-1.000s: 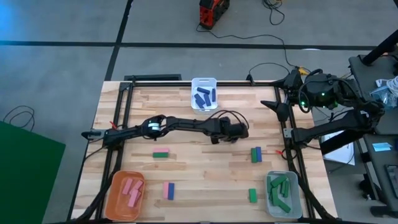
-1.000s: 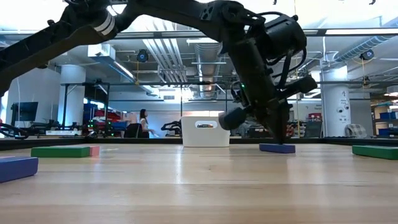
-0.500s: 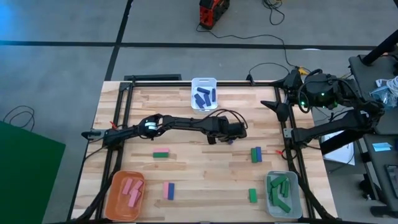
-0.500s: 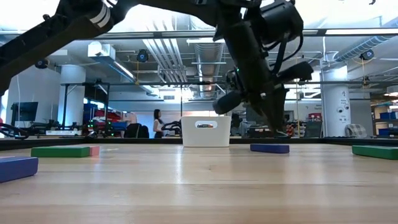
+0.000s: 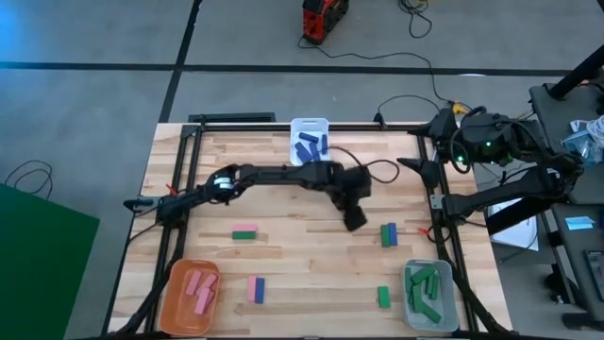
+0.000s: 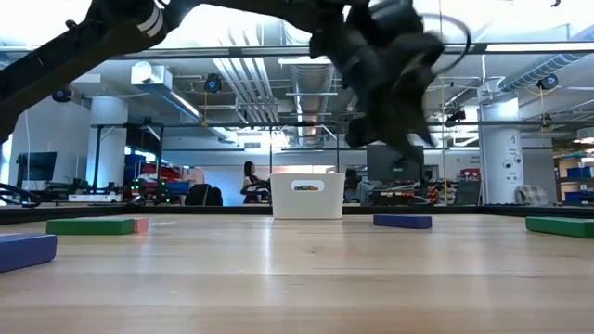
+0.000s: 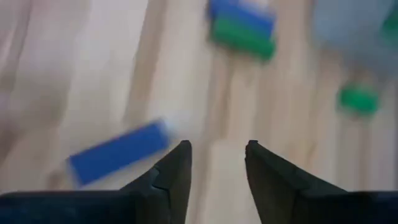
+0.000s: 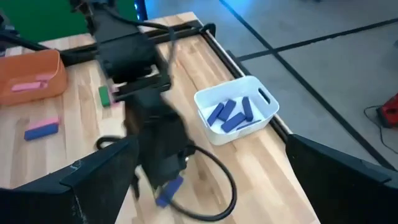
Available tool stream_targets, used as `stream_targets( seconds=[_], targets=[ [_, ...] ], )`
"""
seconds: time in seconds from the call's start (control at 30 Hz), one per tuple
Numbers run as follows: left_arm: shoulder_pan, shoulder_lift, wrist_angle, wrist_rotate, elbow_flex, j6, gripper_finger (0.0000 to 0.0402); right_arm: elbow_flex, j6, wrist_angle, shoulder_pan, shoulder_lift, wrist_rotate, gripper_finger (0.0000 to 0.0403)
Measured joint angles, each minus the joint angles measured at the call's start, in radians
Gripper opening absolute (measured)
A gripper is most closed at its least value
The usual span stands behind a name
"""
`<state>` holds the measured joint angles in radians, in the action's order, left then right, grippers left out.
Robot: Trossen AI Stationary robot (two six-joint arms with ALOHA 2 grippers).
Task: Sort blocks
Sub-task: Put the blue block into the white bin
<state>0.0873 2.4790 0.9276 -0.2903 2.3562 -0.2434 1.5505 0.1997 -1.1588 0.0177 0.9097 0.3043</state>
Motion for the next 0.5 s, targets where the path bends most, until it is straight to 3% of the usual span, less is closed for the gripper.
stream_targets(
  seconds=[0.13, 0.3, 0.5],
  targets=[
    [0.031, 0.006, 0.132, -0.002, -0.003, 0.249, 0.0154, 0.008, 0.011, -0.011, 0.000, -0.005, 0.000, 0.0400],
    [0.028, 0.009, 0.125, 0.122, -0.004, 0.516, 0.0193, 0.011, 0.022, 0.022, 0.000, 0.002, 0.009, 0.0400],
    [0.040, 0.011, 0.099, 0.147, -0.011, 0.750, 0.0234, 0.011, 0.089, 0.066, 0.007, 0.011, 0.031, 0.0400]
  ],
)
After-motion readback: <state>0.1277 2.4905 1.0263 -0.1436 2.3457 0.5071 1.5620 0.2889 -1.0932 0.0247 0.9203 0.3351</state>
